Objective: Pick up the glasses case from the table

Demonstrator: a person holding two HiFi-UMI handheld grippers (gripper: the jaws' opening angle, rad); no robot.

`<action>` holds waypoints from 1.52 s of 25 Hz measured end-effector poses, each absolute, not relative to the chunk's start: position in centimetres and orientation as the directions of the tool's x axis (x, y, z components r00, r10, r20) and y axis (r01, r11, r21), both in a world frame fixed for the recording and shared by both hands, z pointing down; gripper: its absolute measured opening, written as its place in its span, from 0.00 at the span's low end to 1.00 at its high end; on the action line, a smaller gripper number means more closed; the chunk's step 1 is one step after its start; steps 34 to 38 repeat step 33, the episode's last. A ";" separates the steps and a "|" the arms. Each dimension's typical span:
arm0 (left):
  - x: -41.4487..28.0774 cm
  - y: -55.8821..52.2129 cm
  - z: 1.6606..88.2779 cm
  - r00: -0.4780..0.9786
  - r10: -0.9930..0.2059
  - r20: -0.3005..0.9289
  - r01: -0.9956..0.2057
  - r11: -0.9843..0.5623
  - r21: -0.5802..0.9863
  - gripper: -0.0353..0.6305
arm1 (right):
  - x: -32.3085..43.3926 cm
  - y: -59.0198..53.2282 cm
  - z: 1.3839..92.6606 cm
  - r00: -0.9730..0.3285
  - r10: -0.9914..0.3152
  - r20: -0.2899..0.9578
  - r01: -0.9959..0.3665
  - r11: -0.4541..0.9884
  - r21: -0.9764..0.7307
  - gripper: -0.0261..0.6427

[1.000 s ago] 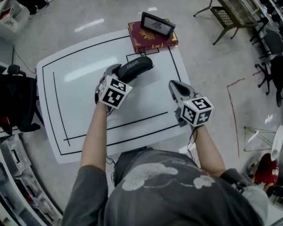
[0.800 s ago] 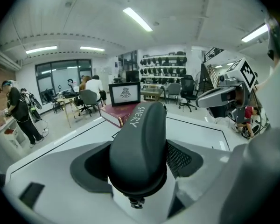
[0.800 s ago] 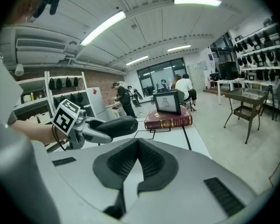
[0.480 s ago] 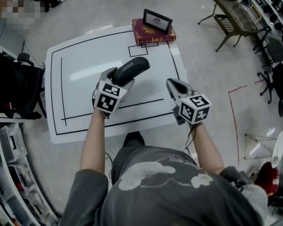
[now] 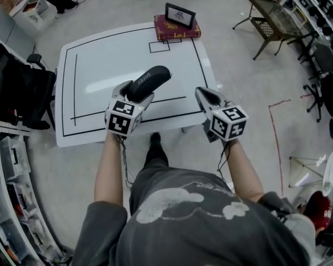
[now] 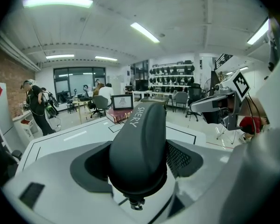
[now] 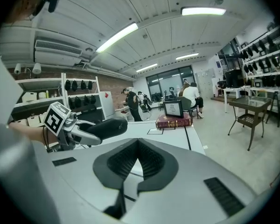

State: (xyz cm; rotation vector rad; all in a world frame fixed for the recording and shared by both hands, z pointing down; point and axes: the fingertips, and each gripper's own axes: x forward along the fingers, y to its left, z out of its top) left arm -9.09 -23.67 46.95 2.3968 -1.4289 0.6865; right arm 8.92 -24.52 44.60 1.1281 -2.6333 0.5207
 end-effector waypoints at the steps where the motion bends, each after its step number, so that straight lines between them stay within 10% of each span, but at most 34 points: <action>1: -8.9 -22.8 46.7 0.400 -0.757 0.516 -0.880 -0.474 -0.012 0.57 | 9.2 -23.7 44.5 -0.679 -0.650 0.341 -0.731 0.642 -0.230 0.04; 38: -6.6 -1.4 44.3 0.343 -0.811 0.474 -0.921 -0.390 0.000 0.57 | 11.3 -7.2 44.8 -0.725 -0.603 0.333 -0.685 0.683 -0.254 0.04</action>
